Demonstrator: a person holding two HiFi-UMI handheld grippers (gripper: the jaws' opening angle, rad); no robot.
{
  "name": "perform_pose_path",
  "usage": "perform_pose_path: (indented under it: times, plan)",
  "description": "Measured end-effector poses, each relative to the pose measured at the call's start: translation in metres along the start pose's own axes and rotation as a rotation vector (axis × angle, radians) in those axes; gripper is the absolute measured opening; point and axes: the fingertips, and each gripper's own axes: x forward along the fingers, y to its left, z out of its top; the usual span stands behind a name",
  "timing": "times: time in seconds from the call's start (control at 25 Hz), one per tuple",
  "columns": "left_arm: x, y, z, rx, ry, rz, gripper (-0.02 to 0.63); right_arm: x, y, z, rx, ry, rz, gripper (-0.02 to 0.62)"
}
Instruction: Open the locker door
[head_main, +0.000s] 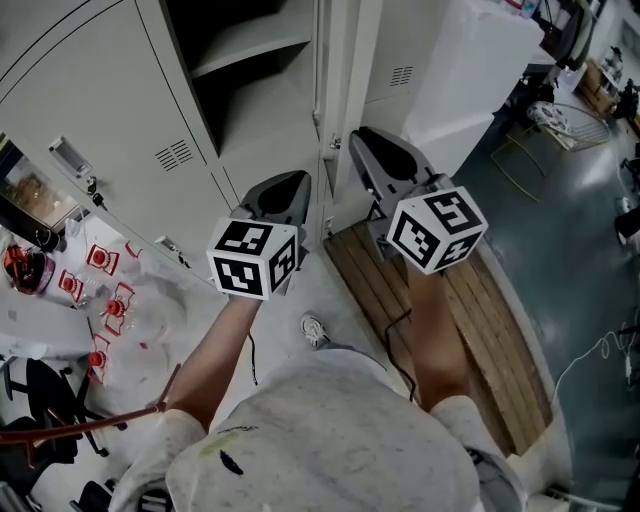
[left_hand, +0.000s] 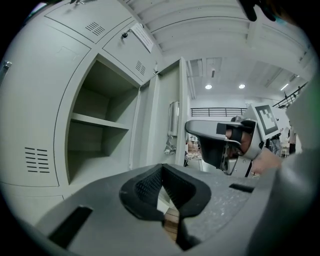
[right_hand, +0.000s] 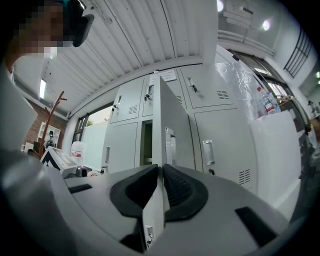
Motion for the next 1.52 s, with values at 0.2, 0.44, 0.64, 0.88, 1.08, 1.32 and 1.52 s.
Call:
perform_pose_path:
  times: [0.2,0.44,0.64,0.88,1.08,1.32,1.52]
  plan:
    - [0.008,-0.008,0.002,0.004,-0.001,-0.033,0.005,-0.009,-0.015,0.002,0.007,-0.007,-0.053,0.037]
    - [0.021,-0.016,0.003,0.007,-0.002,-0.071,0.006,-0.02,-0.037,0.004,0.03,-0.018,-0.115,0.037]
    - [0.031,-0.023,0.005,0.007,-0.003,-0.1,0.006,-0.029,-0.059,0.006,0.056,-0.033,-0.165,0.037]
    - [0.042,-0.025,0.004,0.006,0.001,-0.12,0.006,-0.037,-0.082,0.007,0.078,-0.057,-0.218,0.035]
    - [0.049,-0.03,0.008,0.013,-0.005,-0.14,0.006,-0.041,-0.099,0.008,0.065,-0.052,-0.276,0.025]
    - [0.053,-0.029,0.008,0.014,-0.002,-0.145,0.006,-0.043,-0.112,0.01,0.057,-0.049,-0.325,0.025]
    - [0.052,-0.026,0.009,0.01,-0.002,-0.137,0.006,-0.049,-0.114,0.019,0.033,-0.061,-0.355,0.025]
